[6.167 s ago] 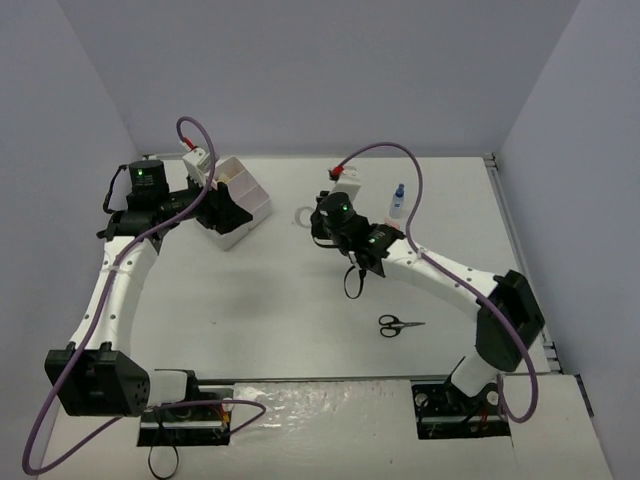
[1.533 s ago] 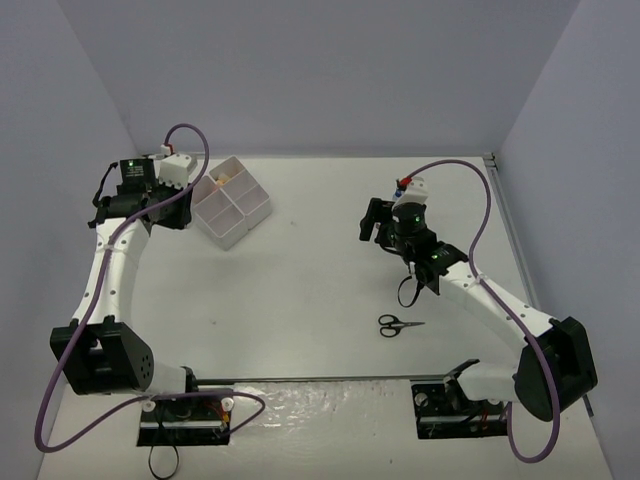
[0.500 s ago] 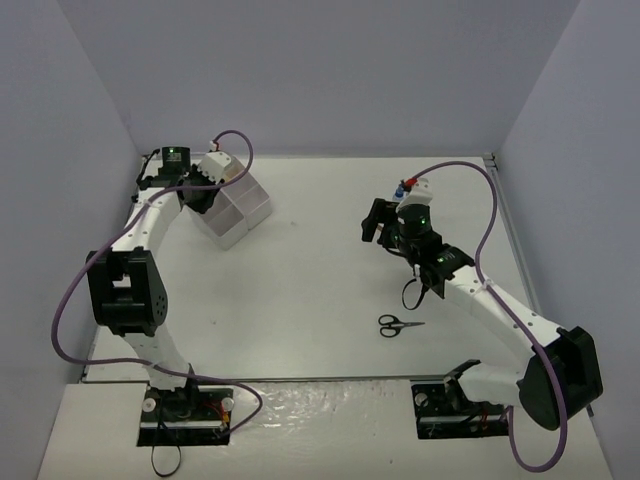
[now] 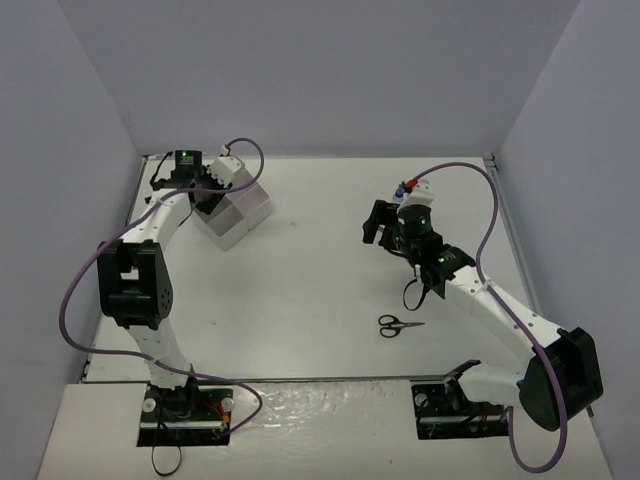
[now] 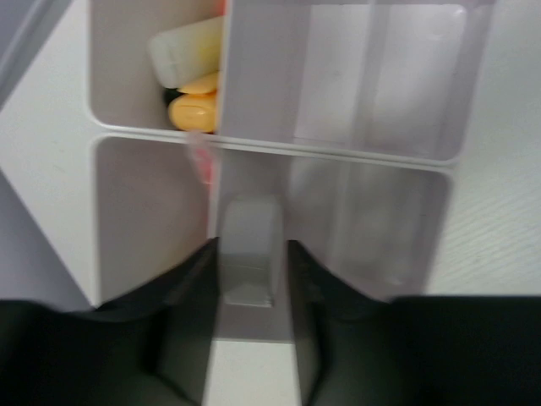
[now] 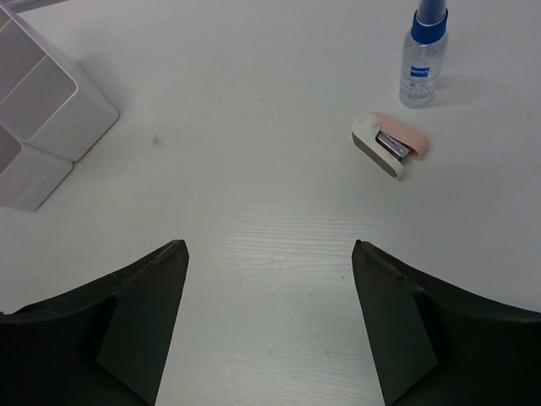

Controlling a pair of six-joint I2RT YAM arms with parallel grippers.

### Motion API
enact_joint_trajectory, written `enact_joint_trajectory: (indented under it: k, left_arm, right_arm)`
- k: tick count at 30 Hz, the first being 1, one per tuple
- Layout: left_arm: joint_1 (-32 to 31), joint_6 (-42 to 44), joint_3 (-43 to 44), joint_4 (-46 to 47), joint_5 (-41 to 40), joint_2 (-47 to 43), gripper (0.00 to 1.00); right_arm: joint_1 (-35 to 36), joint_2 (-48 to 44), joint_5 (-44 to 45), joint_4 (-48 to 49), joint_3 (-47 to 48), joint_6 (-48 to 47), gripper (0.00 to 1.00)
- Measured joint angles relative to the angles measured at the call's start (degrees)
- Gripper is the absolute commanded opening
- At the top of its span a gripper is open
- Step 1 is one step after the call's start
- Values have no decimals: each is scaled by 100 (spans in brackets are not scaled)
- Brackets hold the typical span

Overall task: Sort the stationery into containers
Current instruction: Place the stationery in the storage box.

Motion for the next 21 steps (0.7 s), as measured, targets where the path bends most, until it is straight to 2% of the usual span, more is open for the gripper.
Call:
enact_joint_trajectory:
  k: [2,7,11,13,21]
  left_arm:
    - [-7,10,-37,-9,-24,0,54]
    - [-25,1,-124,5,-24,-11,64]
    - [-26,-107,-126,0,-8,-37,64]
    - [-25,-198,-126,-2,33,-82,64]
    - [-24,-855,-59,-142,727,-520,64]
  right_arm:
    - [-33,0,0,-55,0,-2,78]
    - [-204,-2,2,-258,0,16,76]
    - [-530,25,-149,-335,0,143,61]
    - [-802,114,-271,-334,0,223,58]
    - [-1458,876,-600,-388,159,129,68]
